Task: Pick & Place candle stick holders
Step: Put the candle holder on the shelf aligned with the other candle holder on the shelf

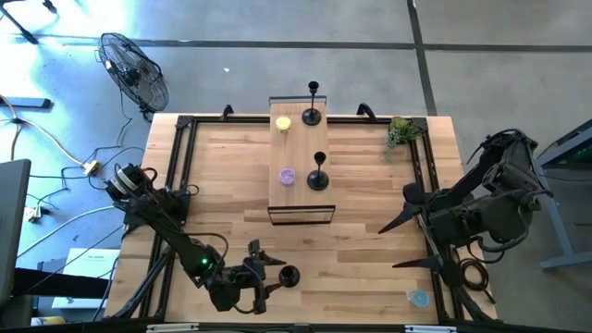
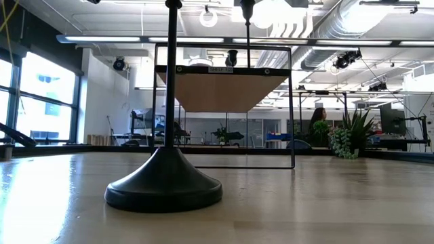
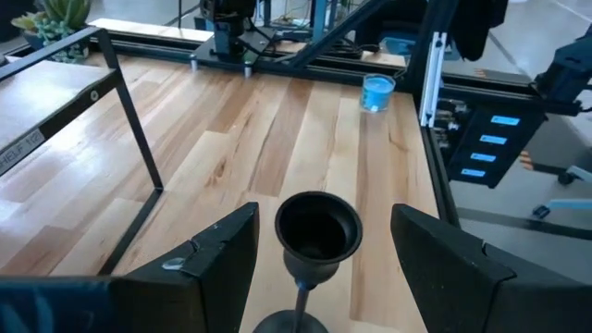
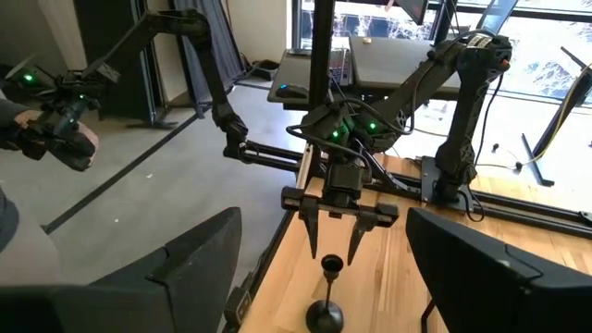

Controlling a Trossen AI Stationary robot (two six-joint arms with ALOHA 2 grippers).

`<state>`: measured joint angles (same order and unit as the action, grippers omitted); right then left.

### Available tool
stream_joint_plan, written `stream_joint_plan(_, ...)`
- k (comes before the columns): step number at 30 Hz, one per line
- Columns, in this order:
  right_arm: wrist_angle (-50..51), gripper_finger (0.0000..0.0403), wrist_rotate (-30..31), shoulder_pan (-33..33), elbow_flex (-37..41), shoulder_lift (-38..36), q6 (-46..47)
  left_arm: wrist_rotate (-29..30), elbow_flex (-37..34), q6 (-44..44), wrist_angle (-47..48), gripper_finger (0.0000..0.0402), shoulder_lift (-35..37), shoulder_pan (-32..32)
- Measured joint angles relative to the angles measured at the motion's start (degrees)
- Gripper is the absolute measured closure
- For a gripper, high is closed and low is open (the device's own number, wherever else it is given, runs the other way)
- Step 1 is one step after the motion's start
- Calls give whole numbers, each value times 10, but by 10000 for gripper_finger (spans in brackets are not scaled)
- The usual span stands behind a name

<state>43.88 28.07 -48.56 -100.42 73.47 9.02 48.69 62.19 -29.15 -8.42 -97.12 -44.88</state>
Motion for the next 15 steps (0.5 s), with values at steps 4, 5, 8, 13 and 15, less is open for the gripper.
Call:
stream_joint_plan(4,0,100,0,0,0,0,0,-2,0,0,-5,163,-9,6)
stream_joint_plan(5,-1,100,0,0,0,0,0,-2,0,0,-5,163,-13,7)
stream_joint_plan(8,-6,100,0,0,0,0,0,-11,0,-7,-12,163,-25,16)
stream_joint_plan(13,-13,100,0,0,0,0,0,-19,0,-13,-10,163,-28,26)
stream_joint_plan(15,-13,100,0,0,0,1,0,-31,0,-13,-7,163,-28,31)
